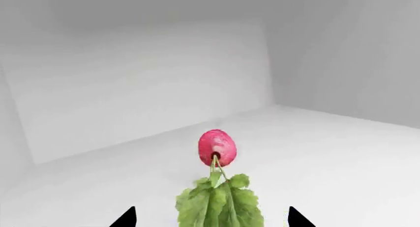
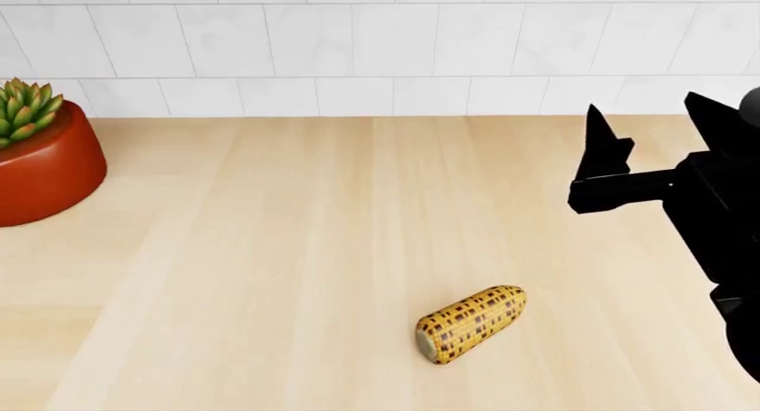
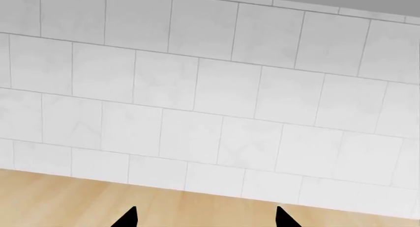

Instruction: Pick the corn, beet from the counter and place them in the cabinet. Then close the cabinet.

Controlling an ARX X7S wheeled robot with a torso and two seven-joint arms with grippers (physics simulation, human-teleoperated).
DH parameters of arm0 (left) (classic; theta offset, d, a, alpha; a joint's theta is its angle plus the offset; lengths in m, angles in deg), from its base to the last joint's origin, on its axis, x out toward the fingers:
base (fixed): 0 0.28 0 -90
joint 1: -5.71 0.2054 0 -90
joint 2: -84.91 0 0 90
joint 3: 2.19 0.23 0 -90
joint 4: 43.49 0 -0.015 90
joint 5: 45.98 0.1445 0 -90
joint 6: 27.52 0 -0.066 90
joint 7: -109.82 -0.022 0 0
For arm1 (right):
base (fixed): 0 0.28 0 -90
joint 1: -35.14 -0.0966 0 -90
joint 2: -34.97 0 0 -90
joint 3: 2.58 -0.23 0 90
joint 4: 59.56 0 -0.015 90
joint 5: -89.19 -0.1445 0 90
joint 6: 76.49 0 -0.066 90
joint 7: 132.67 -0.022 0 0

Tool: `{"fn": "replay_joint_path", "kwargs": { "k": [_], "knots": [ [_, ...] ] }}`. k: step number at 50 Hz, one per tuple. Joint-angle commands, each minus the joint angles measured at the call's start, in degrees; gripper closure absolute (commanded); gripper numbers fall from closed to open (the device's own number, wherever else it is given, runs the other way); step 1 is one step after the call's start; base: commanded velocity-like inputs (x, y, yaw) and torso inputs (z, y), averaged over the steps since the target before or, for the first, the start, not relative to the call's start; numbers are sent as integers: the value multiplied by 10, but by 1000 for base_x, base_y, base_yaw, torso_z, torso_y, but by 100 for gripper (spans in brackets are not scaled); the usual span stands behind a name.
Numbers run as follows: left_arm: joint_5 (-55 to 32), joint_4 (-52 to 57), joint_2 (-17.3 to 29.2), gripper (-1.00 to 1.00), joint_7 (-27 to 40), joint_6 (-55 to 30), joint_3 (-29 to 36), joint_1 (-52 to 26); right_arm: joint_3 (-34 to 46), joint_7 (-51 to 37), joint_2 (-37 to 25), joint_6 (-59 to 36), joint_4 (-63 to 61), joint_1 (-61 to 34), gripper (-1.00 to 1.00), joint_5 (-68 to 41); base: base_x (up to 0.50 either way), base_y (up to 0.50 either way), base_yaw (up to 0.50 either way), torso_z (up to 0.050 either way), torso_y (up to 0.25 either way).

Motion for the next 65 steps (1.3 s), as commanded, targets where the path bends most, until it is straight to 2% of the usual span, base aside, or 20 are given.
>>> {"fn": "replay_joint_path", "kwargs": {
  "k": [1, 22, 39, 65],
  "knots": [
    [48, -11, 4, -100, 15, -4, 45, 32, -3, -3, -3, 2, -3, 3, -100, -5, 0, 0, 0, 0, 0],
    [64, 229, 30, -100, 4, -5, 121, 57, 4, 7, -1, 18, 4, 10, -100, 9, 0, 0, 0, 0, -3],
    [45, 402, 60, -100, -3, 60, 108, 98, 2, 6, -3, 22, 4, 15, -100, 6, 0, 0, 0, 0, 0],
    [-19, 636, 116, -100, -89, 100, 150, 190, -14, -8, -17, 16, -3, 12, -100, -17, 0, 0, 0, 0, 0]
  ]
}}
